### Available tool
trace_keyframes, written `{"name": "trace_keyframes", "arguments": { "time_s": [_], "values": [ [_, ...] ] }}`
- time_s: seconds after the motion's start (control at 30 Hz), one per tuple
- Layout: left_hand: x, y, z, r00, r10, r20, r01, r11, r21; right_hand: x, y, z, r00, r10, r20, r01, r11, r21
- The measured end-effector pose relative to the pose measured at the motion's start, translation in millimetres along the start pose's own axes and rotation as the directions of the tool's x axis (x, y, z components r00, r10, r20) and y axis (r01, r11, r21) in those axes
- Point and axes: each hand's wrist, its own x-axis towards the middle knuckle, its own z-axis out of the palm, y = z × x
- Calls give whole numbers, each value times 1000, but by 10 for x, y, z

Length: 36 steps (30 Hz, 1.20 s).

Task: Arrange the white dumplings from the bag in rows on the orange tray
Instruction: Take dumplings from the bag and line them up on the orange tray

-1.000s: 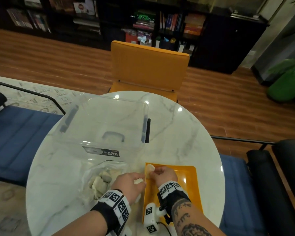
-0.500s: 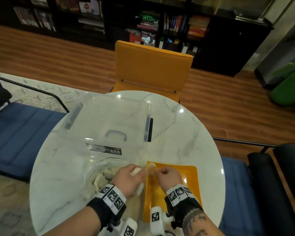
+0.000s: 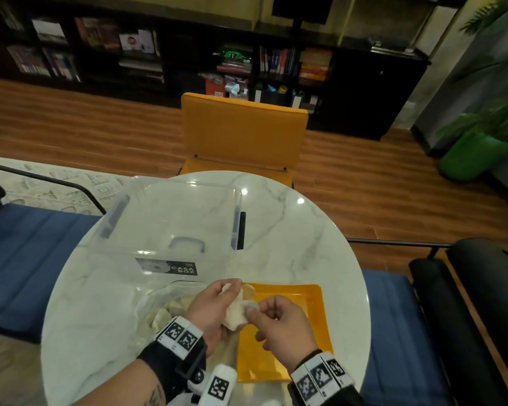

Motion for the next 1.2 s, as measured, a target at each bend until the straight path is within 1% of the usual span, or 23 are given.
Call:
{"name": "trace_keyframes", "arguments": {
  "time_s": [0.1,0.13,0.2,0.3,0.37,0.43,0.5,0.57,0.63,0.7,0.77,0.8,0.87,0.93,1.0,1.03,1.1,1.17,1.2],
  "values": [
    [-5,-2,-26,997,-67,-35,66,998,-24,-34,-11,-47,998,30,-56,-18,979,203],
    [-12,-7,-39,996,-86,-37,86,996,-11,-39,-23,-62,996,45,-78,-21,959,282],
    [-22,-23,-66,996,-89,-16,89,996,15,-37,-58,-86,991,82,-103,-28,898,440],
    [-61,-31,-71,999,-17,42,15,999,50,-18,-59,-96,990,101,-94,-28,814,581],
    [-101,-22,-40,996,41,81,-48,995,89,-22,-64,-77,993,101,-64,-42,793,607],
    [-109,-22,-4,990,113,87,-124,983,137,-28,-68,-50,994,101,-38,-57,793,606],
    [-97,-20,23,980,192,53,-198,958,206,-38,-62,-33,996,83,-27,-54,824,564],
    [-87,0,28,964,264,28,-261,923,282,-53,-44,-41,999,41,-18,-28,885,466],
    [-89,29,13,948,315,52,-313,884,346,-72,-13,-56,1000,-3,-9,6,945,328],
    [-104,48,-4,932,346,105,-358,843,401,-60,40,-96,998,-65,-22,69,977,201],
    [-118,55,-17,920,355,168,-392,798,458,-17,95,-160,984,-174,-46,176,984,38],
    [-112,50,-26,917,353,186,-398,777,488,8,122,-196,975,-217,-38,215,975,-48],
    [-75,20,-46,910,350,223,-413,724,552,43,143,-244,967,-255,10,252,949,-187],
    [-33,-8,-64,902,343,261,-430,670,605,78,164,-263,965,-256,65,264,926,-270],
    [11,-43,-99,903,342,261,-427,638,641,120,200,-266,971,-222,87,238,920,-310],
    [46,-71,-132,909,346,233,-409,627,663,155,236,-268,978,-193,84,210,922,-325],
    [129,-125,-217,920,370,130,-343,602,721,264,333,-272,990,-133,46,140,925,-354],
    [213,-170,-295,924,380,36,-258,552,793,400,431,-262,997,-80,3,74,913,-400],
    [249,-190,-319,928,372,17,-222,515,828,467,465,-243,998,-54,-14,43,901,-431]
  ]
}}
